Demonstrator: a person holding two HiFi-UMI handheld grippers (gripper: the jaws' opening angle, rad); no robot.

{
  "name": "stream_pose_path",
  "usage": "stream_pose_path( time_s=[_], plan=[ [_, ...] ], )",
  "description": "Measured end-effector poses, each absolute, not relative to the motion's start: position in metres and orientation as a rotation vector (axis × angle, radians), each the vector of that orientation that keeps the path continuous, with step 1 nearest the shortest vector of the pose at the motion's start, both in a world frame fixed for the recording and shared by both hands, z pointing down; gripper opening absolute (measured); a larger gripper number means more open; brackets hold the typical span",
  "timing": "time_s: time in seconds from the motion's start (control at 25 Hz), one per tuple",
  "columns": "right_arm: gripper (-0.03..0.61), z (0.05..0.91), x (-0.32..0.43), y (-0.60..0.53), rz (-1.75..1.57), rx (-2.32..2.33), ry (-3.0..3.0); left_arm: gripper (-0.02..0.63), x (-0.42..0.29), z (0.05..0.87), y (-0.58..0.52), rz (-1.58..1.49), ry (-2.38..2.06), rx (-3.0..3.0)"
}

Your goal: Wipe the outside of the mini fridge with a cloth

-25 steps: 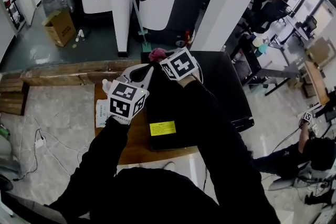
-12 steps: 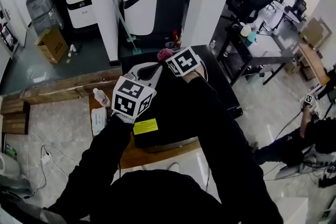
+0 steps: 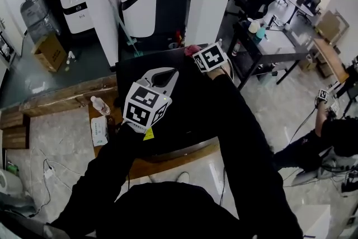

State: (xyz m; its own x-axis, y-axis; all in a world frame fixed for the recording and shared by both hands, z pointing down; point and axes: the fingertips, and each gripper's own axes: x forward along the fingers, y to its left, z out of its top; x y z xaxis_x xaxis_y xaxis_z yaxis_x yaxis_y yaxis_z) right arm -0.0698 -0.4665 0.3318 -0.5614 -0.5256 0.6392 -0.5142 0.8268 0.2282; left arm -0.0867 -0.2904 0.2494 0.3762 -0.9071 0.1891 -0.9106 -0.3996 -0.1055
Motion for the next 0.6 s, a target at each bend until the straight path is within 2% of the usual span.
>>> stream_pose_path(
  time_s=[0.28,0.6],
  plan=[
    [0.077,0.324,-0.032,-0.488,-0.018,0.82,-2.259,0.006,-0.087,0.245,-0.286,0.307,-1.764,2.555],
    [0.077,0.239,-0.044,-0.426,-0.064,0.784,-2.466,0.006,-0.115,0.209,-0.253,0.212,-1.907,2.534]
  ],
)
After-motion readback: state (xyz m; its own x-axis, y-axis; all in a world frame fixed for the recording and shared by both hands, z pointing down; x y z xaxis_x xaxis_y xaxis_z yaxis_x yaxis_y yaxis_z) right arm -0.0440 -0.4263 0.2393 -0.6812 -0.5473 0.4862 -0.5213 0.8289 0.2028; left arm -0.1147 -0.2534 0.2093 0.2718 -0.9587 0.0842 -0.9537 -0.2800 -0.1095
